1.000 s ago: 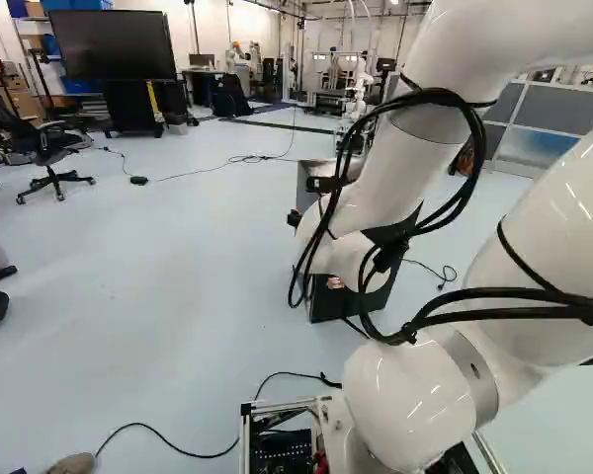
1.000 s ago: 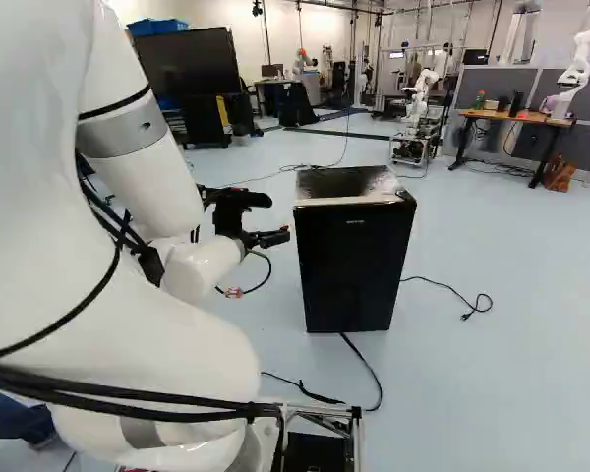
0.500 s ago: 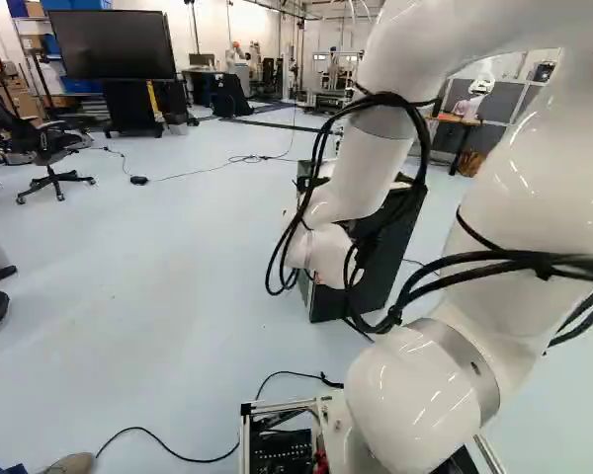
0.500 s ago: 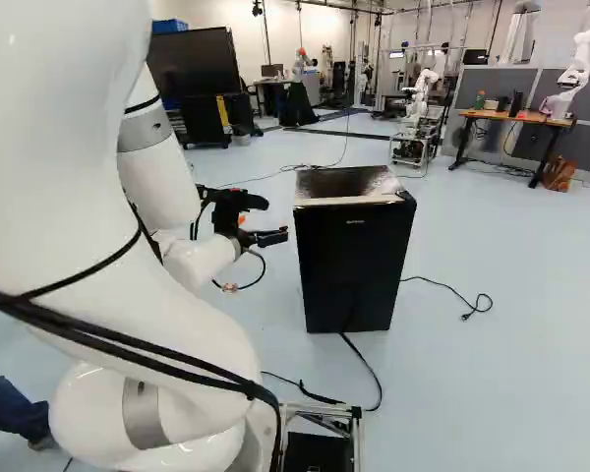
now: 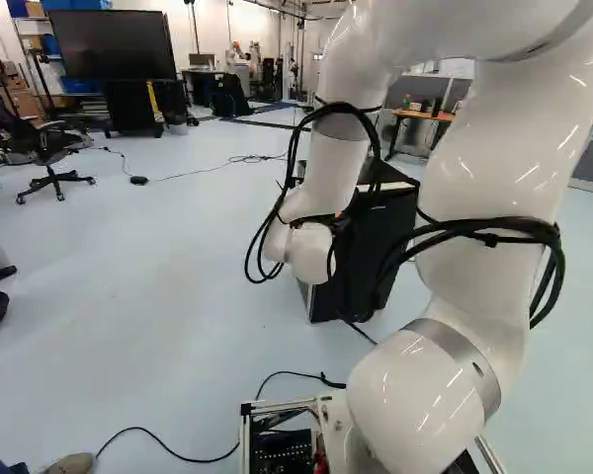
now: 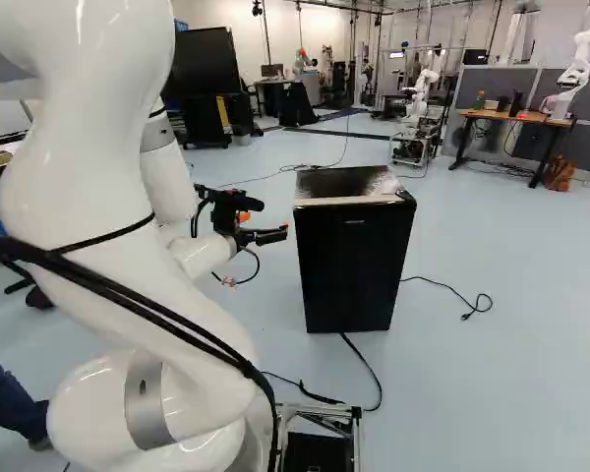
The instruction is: Grab a drink from the fridge
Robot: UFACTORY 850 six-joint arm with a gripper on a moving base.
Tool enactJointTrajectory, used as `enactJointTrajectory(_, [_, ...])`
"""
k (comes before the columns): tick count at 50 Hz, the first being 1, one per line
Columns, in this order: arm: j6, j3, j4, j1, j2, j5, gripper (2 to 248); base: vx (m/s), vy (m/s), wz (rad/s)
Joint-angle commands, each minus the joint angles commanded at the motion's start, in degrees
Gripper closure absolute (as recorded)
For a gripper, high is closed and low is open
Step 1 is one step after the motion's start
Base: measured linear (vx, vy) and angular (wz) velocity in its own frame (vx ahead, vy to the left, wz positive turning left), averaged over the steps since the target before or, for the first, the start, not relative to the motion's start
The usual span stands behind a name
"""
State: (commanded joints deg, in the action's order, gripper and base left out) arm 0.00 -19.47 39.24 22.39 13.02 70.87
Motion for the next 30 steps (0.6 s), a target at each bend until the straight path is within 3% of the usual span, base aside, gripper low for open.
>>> enactJointTrajectory(30, [0.0, -9.73, 12.26, 2.69, 12.25, 7.47, 3, 0.0, 0.0, 0.0])
